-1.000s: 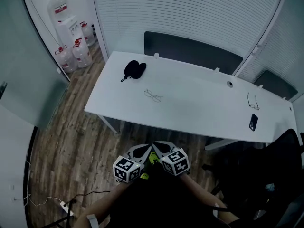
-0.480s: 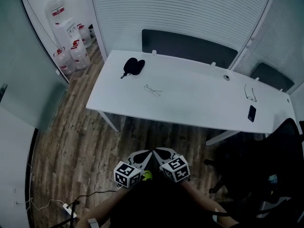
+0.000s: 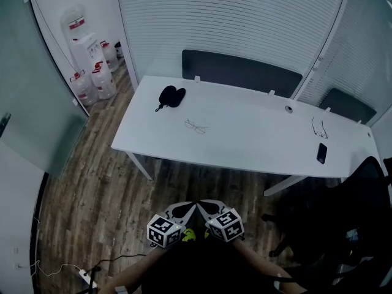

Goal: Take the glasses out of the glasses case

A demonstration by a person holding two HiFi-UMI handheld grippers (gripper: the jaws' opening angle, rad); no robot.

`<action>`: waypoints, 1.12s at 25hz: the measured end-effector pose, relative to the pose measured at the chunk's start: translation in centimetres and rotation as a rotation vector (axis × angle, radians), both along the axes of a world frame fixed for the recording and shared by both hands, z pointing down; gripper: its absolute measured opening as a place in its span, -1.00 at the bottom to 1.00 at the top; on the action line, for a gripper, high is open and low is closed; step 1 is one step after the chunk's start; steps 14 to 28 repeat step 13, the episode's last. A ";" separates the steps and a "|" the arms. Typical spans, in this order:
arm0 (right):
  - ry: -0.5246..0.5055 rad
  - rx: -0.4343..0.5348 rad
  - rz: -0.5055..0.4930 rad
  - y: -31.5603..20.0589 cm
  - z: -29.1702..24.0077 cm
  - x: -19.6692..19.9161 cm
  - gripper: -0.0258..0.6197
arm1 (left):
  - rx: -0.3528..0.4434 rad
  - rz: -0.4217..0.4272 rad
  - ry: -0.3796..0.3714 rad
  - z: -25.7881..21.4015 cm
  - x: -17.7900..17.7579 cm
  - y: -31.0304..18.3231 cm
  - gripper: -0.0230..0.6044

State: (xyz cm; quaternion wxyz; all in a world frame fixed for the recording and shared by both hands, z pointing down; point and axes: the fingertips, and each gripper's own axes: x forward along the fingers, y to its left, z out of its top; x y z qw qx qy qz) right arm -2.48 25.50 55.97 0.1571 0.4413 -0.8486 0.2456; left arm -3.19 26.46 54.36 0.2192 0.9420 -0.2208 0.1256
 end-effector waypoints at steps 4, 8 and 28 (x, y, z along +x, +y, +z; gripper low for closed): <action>-0.002 -0.018 -0.017 0.4 0.5 -0.6 -0.87 | -0.004 -0.004 0.005 0.2 -0.4 0.1 -0.90; -0.009 -0.026 -0.030 0.3 0.8 -1.0 -0.87 | -0.010 0.002 0.003 0.5 -0.6 -0.1 -0.91; 0.009 -0.035 -0.071 0.6 1.8 -1.2 -0.87 | -0.037 -0.032 0.005 1.4 -1.1 0.3 -0.91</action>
